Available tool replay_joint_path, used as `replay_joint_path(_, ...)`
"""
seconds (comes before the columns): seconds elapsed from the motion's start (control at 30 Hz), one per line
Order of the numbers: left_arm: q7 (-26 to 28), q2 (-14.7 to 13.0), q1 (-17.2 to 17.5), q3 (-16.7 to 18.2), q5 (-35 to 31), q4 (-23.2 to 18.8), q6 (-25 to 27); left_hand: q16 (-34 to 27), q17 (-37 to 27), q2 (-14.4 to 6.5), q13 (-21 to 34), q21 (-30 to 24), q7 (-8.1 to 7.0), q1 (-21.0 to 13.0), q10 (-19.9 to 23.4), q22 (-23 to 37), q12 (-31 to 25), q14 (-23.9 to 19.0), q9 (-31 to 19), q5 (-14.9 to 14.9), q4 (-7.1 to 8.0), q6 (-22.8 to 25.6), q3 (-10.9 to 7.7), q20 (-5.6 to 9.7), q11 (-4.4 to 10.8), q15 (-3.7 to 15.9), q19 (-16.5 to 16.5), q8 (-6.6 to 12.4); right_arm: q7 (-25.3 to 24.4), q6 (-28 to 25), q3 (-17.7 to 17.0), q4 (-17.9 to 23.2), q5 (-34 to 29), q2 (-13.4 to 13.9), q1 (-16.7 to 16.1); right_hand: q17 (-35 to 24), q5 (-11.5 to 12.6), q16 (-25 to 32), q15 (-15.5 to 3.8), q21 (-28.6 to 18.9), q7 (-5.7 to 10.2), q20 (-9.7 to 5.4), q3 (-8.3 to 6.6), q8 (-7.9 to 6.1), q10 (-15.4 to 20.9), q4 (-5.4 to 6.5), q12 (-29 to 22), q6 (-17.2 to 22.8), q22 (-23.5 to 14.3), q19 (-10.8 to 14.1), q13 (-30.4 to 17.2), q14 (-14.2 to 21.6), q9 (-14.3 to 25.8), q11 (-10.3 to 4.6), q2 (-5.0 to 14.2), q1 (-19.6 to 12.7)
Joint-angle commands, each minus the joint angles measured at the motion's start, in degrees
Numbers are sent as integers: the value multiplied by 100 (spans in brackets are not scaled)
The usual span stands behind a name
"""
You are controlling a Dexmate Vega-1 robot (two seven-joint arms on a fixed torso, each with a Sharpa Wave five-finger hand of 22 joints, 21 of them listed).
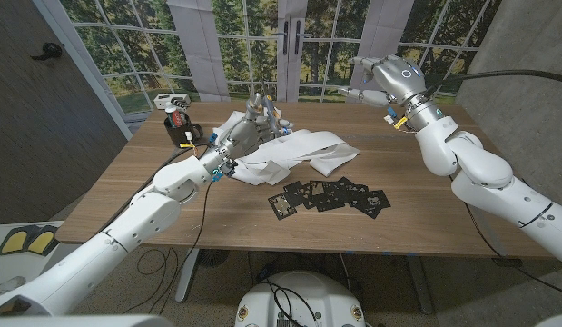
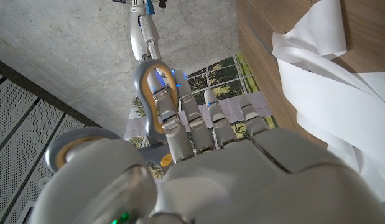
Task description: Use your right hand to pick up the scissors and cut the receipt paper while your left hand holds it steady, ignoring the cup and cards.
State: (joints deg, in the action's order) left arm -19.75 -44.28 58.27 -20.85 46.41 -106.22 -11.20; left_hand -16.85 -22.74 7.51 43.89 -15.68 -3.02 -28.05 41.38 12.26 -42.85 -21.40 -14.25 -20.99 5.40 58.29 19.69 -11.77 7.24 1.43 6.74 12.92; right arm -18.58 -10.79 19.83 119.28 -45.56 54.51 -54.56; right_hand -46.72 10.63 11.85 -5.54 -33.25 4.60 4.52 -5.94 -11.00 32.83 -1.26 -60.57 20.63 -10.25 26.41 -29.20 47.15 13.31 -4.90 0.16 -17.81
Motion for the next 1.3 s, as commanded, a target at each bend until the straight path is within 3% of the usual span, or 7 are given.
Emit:
replay_joint_path(0.03,179,-294,368,207,23,-293,3,9,-20,2,12,18,307,59,43,9,-23,-22,-33,-46,52,-276,0,-44,0,-42,40,-2,-99,91,97,-84,-29,-75,83,7,56,43,-558,21,15,33,13,-24,2,-23,11,-28,-33,28,-11,-16,-1,11,20,32)
replay_joint_path(0.3,432,-624,629,507,9,-407,128,31,-21,-6,-25,23,311,53,13,8,-2,5,-16,-80,58,-320,-17,-44,-5,-34,38,-30,-115,166,266,-305,-20,-241,320,9,57,50,-560,42,15,29,13,-30,4,-32,10,-34,-34,36,-1,-17,-4,20,21,30)
replay_joint_path(0.57,392,-851,669,624,83,-463,352,51,-19,-10,-43,31,308,41,-2,7,7,30,-4,-102,57,-335,-27,-45,2,-42,27,-42,-5,274,468,-518,-21,-317,550,6,63,17,-529,74,23,32,-8,-28,-66,-76,41,-63,-34,30,16,-137,-9,21,26,-30)
replay_joint_path(0.77,357,-900,589,576,99,-512,531,70,-17,-17,-44,37,306,32,-37,6,13,58,8,-122,59,-360,-35,-45,-3,-46,19,-57,-38,337,545,-641,-1,-338,603,7,69,-27,-520,131,24,55,-61,-36,-279,-190,215,-122,-36,-1,141,-368,-15,36,23,-199)
replay_joint_path(0.9,298,-942,513,533,137,-535,678,78,-16,-20,-59,41,312,28,-45,6,21,64,14,-133,61,-366,-38,-45,7,-56,12,-61,-77,324,576,-689,-17,-349,611,25,69,-50,-489,173,37,62,-98,-54,-467,-257,400,-184,-38,-16,244,-556,-19,-53,34,-296)
replay_joint_path(1.3,-96,-976,170,263,242,-492,1050,82,-12,-33,-78,46,296,-16,-51,4,23,39,26,-165,50,-389,-55,-44,-3,-43,12,-71,-103,248,762,-821,-255,-340,670,313,64,-147,-457,308,70,62,-158,-100,-759,-380,873,-329,-41,-114,529,-1160,-29,-72,49,-455)
